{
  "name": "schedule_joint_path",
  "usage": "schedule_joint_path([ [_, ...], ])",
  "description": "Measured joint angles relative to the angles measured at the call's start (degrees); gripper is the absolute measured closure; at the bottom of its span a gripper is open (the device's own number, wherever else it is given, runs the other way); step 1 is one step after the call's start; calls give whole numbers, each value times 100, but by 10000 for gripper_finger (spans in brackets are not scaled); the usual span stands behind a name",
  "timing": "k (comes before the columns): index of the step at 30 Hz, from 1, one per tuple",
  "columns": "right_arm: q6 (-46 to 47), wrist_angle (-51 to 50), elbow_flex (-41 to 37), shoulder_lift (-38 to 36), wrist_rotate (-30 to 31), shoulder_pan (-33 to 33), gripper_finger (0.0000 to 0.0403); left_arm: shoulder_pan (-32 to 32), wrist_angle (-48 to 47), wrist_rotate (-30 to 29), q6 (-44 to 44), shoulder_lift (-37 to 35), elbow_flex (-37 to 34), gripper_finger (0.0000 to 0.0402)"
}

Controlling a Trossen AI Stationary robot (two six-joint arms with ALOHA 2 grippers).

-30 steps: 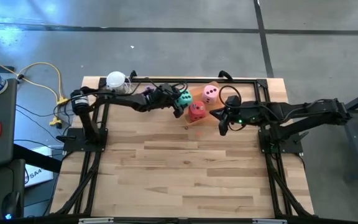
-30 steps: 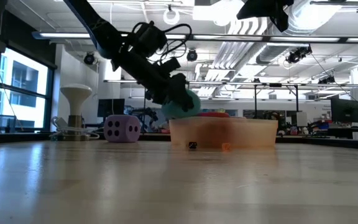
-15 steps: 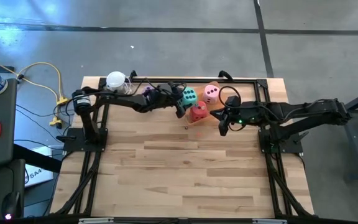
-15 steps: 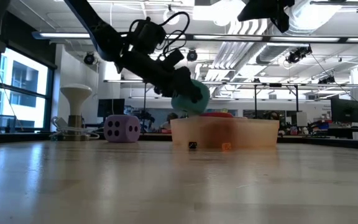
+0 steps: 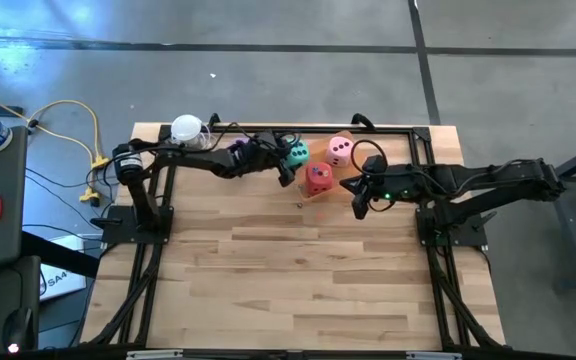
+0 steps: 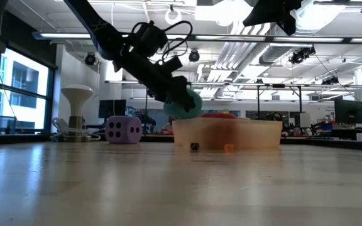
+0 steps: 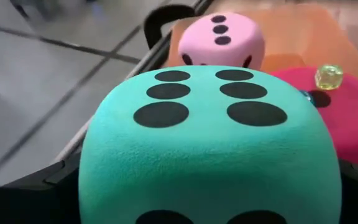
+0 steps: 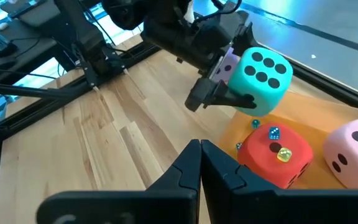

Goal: Pick & Place Dice
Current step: Put the large light blue dice into the orange bin

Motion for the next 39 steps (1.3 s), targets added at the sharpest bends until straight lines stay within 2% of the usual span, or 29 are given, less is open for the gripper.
schedule_joint_path([
  [5, 0, -11, 0, 0, -4, 0, 400, 74, 220, 721, -345, 217, 15, 2],
  [11, 148, -44, 0, 0, -16, 3, 400, 34, 328, 1225, -657, 531, 185, 2],
  [23, 282, -114, 0, 0, -151, 7, 400, -28, 561, 1319, -1059, 595, 181, 2],
  [28, 282, -114, 0, 0, -153, 6, 400, -24, -330, 1316, -953, 585, 291, 2],
  [30, 279, -113, 0, 0, -151, 4, 400, -24, -420, 1318, -946, 571, 295, 2],
  [35, 264, -111, 0, 0, -144, 6, 400, -39, -730, 1731, -908, 596, 569, 2],
  [39, 262, -111, 0, 0, -140, 4, 400, -57, -2116, 1711, -508, 599, 1204, 2],
])
